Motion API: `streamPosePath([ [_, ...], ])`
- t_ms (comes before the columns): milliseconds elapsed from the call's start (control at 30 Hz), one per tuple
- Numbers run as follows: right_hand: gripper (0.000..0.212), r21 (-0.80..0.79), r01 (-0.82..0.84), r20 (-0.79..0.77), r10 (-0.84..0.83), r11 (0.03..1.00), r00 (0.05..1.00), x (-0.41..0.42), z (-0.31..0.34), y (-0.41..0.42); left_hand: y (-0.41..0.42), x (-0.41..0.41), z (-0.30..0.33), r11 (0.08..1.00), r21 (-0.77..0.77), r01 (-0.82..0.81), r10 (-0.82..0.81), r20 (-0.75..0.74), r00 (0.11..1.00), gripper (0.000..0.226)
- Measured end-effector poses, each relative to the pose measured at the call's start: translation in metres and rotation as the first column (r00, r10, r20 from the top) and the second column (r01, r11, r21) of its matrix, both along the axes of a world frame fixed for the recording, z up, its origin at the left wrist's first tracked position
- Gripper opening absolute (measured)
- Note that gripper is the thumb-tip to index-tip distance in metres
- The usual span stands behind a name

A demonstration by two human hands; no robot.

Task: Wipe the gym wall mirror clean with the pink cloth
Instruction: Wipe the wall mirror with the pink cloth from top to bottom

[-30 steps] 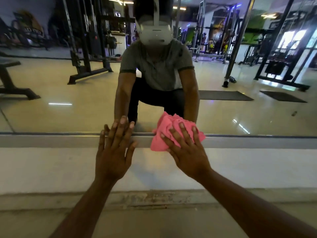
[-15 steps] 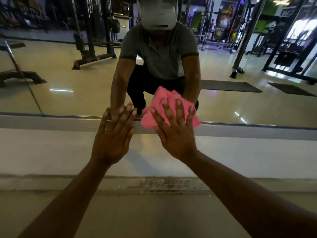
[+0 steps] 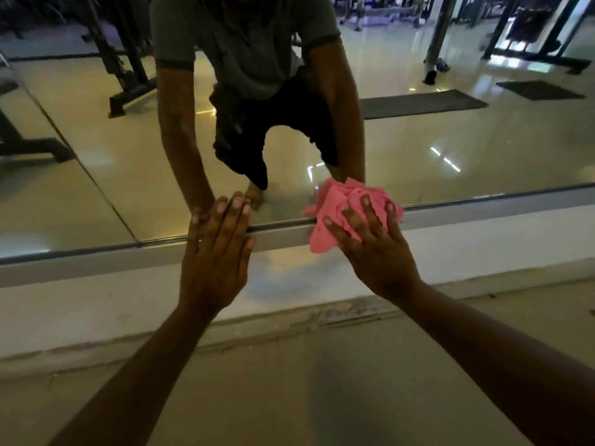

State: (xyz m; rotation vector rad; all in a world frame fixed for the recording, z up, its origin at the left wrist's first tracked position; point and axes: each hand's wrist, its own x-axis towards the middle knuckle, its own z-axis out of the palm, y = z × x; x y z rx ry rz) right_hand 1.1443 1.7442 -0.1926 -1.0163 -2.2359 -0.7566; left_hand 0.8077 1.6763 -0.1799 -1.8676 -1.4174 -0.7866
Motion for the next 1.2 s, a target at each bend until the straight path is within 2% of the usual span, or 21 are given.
streamPosePath([
  [67, 0.076, -0.054, 0.045, -0.024, -0.047, 0.998, 0.999, -0.026, 0.006, -0.006, -0.003, -0.001, -0.001, 1.0, -0.011, 0.009, -0.009, 0.026, 1.0, 0.067],
  [133, 0.068, -0.087, -0.048, 0.028, 0.05, 0.995, 0.998, -0.076, 0.011, -0.016, -0.007, 0.001, -0.001, 1.0, -0.016, 0.013, -0.013, 0.041, 0.999, 0.067],
  [200, 0.066, -0.057, -0.134, 0.058, 0.138, 0.989, 0.989, -0.101, 0.01, -0.015, -0.006, -0.007, 0.001, 1.0, -0.013, 0.017, -0.017, -0.018, 1.0, 0.067],
  [333, 0.07, 0.002, -0.076, 0.069, 0.076, 0.997, 0.995, -0.057, 0.002, -0.003, -0.01, -0.028, 0.006, 1.0, -0.003, 0.013, -0.013, -0.095, 0.995, 0.07],
  [433, 0.073, -0.032, -0.008, -0.043, 0.007, 0.999, 0.999, -0.067, 0.007, -0.007, -0.02, -0.026, 0.009, 0.998, -0.009, -0.066, 0.066, 0.03, 0.997, 0.074],
  [500, 0.075, -0.065, -0.049, -0.101, 0.042, 0.997, 0.994, -0.106, 0.014, -0.013, -0.024, -0.028, 0.01, 0.996, -0.016, -0.084, 0.085, 0.064, 0.994, 0.073],
  [600, 0.068, -0.004, -0.172, 0.0, 0.172, 0.985, 0.985, -0.121, 0.024, -0.014, -0.029, -0.041, 0.018, 0.996, -0.006, -0.086, 0.086, -0.018, 0.996, 0.071],
  [633, 0.067, 0.023, -0.161, -0.028, 0.161, 0.987, 0.987, -0.11, 0.031, -0.011, -0.03, -0.042, 0.025, 0.994, 0.0, -0.108, 0.108, -0.002, 0.994, 0.07],
  [667, 0.065, 0.047, -0.112, -0.127, 0.117, 0.993, 0.985, -0.103, 0.041, -0.009, -0.03, -0.042, 0.032, 0.99, 0.01, -0.139, 0.139, 0.039, 0.99, 0.07],
  [733, 0.062, 0.059, 0.022, -0.424, 0.005, 0.998, 0.905, -0.115, 0.076, -0.004, -0.024, -0.046, 0.053, 0.984, 0.033, -0.175, 0.171, 0.115, 0.979, 0.068],
  [767, 0.062, 0.048, 0.048, -0.496, -0.018, 0.998, 0.868, -0.133, 0.096, -0.004, -0.021, -0.047, 0.063, 0.986, 0.04, -0.159, 0.154, 0.114, 0.982, 0.068],
  [800, 0.063, 0.039, 0.022, -0.472, -0.001, 0.999, 0.882, -0.153, 0.111, -0.007, -0.02, -0.049, 0.07, 0.989, 0.047, -0.138, 0.133, 0.098, 0.986, 0.067],
  [867, 0.065, 0.078, -0.11, -0.246, 0.126, 0.991, 0.961, -0.171, 0.122, -0.009, -0.023, -0.052, 0.076, 0.99, 0.049, -0.132, 0.127, 0.094, 0.988, 0.068],
  [933, 0.063, 0.118, -0.16, -0.056, 0.168, 0.98, 0.984, -0.153, 0.132, -0.002, -0.027, -0.055, 0.084, 0.987, 0.053, -0.152, 0.144, 0.142, 0.979, 0.068],
  [967, 0.061, 0.143, -0.144, -0.068, 0.155, 0.979, 0.986, -0.147, 0.147, 0.001, -0.028, -0.059, 0.091, 0.984, 0.066, -0.166, 0.153, 0.167, 0.974, 0.067],
  [1067, 0.06, 0.148, -0.032, -0.353, 0.083, 0.989, 0.932, -0.19, 0.207, 0.0, -0.019, -0.075, 0.11, 0.981, 0.085, -0.172, 0.157, 0.166, 0.974, 0.065],
  [1100, 0.06, 0.13, -0.044, -0.317, 0.084, 0.99, 0.945, -0.207, 0.212, -0.005, -0.019, -0.079, 0.111, 0.981, 0.089, -0.17, 0.155, 0.153, 0.976, 0.065],
  [1200, 0.06, 0.154, -0.216, 0.005, 0.218, 0.964, 0.976, -0.193, 0.175, -0.009, -0.027, -0.088, 0.103, 0.986, 0.072, -0.148, 0.132, 0.191, 0.973, 0.066],
])
